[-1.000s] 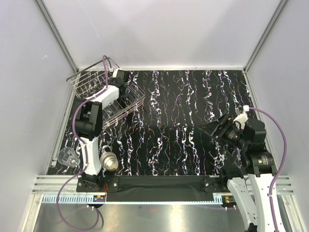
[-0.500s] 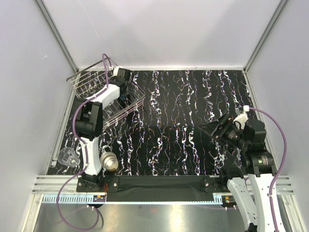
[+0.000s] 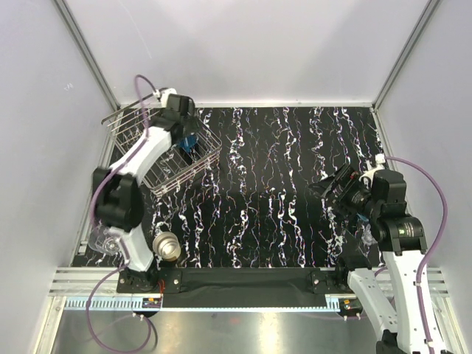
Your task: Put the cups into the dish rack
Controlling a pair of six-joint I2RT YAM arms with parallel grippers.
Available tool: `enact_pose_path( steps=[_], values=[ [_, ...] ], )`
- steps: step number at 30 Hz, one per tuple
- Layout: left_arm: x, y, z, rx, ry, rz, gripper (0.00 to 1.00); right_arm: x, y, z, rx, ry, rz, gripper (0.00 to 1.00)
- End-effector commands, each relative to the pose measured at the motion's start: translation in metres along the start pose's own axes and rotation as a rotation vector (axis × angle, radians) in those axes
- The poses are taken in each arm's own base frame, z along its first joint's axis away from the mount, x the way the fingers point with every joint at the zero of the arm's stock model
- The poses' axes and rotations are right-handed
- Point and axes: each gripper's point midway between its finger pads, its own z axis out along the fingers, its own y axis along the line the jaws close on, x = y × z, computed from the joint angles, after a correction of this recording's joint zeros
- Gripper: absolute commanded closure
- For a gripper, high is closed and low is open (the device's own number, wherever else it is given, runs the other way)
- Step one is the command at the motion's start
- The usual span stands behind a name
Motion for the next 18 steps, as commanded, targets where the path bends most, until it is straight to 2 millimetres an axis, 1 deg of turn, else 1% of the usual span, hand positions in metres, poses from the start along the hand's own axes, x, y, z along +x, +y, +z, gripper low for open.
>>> enact_pose_path(
  steps=[1,2,3,4,5,6,7,8,9,10,11,12,13,15,16,17,18],
  values=[
    [-0.058,-0.023,-0.089,0.206,-0.169,-0.122,0.07,-0.016,-0.019,0.001,0.143,-0.047,-0.01,0.0],
    [-0.058,-0.032,-0.099,0.276,-0.168,-0.132,0.07,-0.019,-0.024,0.006,0.175,-0.043,0.008,0.0],
    [-0.063,-0.036,-0.118,0.329,-0.188,-0.144,0.06,-0.02,-0.025,0.009,0.185,-0.034,0.009,0.0],
    [-0.052,-0.044,-0.123,0.39,-0.15,-0.136,0.06,-0.022,-0.027,0.016,0.203,-0.014,0.011,0.0],
    [-0.054,-0.053,-0.131,0.445,-0.16,-0.135,0.07,-0.024,-0.029,0.019,0.219,-0.006,-0.004,0.0],
    [-0.049,-0.062,-0.138,0.494,-0.151,-0.118,0.08,-0.028,-0.031,0.021,0.242,-0.004,-0.01,0.0],
    [-0.041,-0.073,-0.147,0.563,-0.124,-0.093,0.09,-0.04,-0.039,0.024,0.307,-0.028,-0.02,0.0],
    [-0.038,-0.08,-0.152,0.595,-0.119,-0.08,0.1,-0.044,-0.046,0.023,0.358,-0.035,-0.034,0.0],
    [-0.029,-0.092,-0.159,0.634,-0.104,-0.055,0.11,-0.051,-0.052,0.022,0.404,-0.052,-0.043,0.0],
    [-0.021,-0.101,-0.165,0.679,-0.083,-0.027,0.13,-0.068,-0.062,0.02,0.495,-0.105,-0.059,0.0],
    [-0.015,-0.108,-0.169,0.706,-0.069,-0.008,0.14,-0.072,-0.07,0.016,0.558,-0.109,-0.068,0.0],
    [-0.004,-0.119,-0.176,0.738,-0.049,0.022,0.15,-0.079,-0.077,0.012,0.615,-0.129,-0.072,0.0],
    [0.006,-0.128,-0.183,0.788,-0.013,0.042,0.2,-0.096,-0.085,0.006,0.708,-0.181,-0.084,0.02],
    [0.023,-0.147,-0.193,0.876,0.045,0.078,0.25,-0.104,-0.093,0.0,0.791,-0.197,-0.093,0.04],
    [0.03,-0.156,-0.201,0.935,0.066,0.099,0.29,-0.113,-0.097,-0.002,0.834,-0.21,-0.107,0.06],
    [0.039,-0.164,-0.2,0.954,0.097,0.119,0.32,-0.12,-0.104,-0.005,0.867,-0.22,-0.094,0.07],
    [0.043,-0.167,-0.2,0.971,0.124,0.117,0.35,-0.124,-0.108,-0.004,0.883,-0.217,-0.097,0.08]
  ],
)
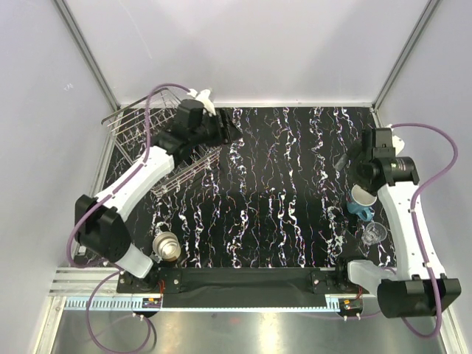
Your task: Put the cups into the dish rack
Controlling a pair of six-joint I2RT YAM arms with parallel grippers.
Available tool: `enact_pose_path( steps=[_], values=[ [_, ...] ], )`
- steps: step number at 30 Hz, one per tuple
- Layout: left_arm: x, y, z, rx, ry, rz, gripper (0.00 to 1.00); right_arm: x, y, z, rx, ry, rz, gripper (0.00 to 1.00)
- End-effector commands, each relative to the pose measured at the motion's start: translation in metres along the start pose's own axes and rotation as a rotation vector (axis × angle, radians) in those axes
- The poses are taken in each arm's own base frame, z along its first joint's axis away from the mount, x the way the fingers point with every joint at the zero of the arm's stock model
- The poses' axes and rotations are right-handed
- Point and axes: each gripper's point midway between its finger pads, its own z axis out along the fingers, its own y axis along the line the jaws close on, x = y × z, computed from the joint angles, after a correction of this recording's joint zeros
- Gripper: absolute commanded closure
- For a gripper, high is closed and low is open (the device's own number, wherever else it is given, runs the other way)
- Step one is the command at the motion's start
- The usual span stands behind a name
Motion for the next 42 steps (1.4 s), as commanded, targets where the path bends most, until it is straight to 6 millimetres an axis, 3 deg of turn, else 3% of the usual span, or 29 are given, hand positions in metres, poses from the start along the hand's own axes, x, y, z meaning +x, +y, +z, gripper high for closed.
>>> enact_pose_path(
  steps=[1,4,9,13,20,31,33,37,39,40,42],
  values=[
    [0.016,-0.043,0.005,0.231,0.106,0.021,0.42,-0.037,-0.04,0.007,0.216,-0.099,-0.021,0.09],
    [0.028,-0.047,0.016,0.285,0.173,-0.008,0.5,-0.049,-0.051,0.028,0.252,-0.065,-0.005,0.12],
    [0.041,-0.042,0.025,0.277,0.203,-0.017,0.48,-0.057,-0.049,0.058,0.232,-0.01,0.021,0.13],
    [0.043,-0.043,0.026,0.283,0.219,-0.011,0.47,-0.042,-0.043,0.09,0.223,0.097,0.01,0.14],
    [0.042,-0.047,0.023,0.301,0.222,-0.019,0.48,-0.026,-0.04,0.127,0.221,0.169,0.015,0.18],
    [0.043,-0.044,0.026,0.295,0.229,-0.026,0.5,0.004,-0.054,0.161,0.277,0.233,0.032,0.28],
    [0.044,-0.045,0.026,0.299,0.233,-0.03,0.5,0.009,-0.056,0.166,0.283,0.246,0.034,0.37],
    [0.04,-0.046,0.023,0.308,0.225,-0.032,0.5,0.016,-0.057,0.171,0.282,0.265,0.036,0.42],
    [0.039,-0.049,0.021,0.32,0.226,-0.039,0.48,0.018,-0.059,0.17,0.287,0.262,0.04,0.56],
    [0.039,-0.05,0.021,0.328,0.225,-0.04,0.47,0.016,-0.059,0.17,0.286,0.25,0.045,0.7],
    [0.04,-0.051,0.02,0.339,0.226,-0.042,0.46,0.012,-0.059,0.166,0.284,0.222,0.056,0.79]
  ],
)
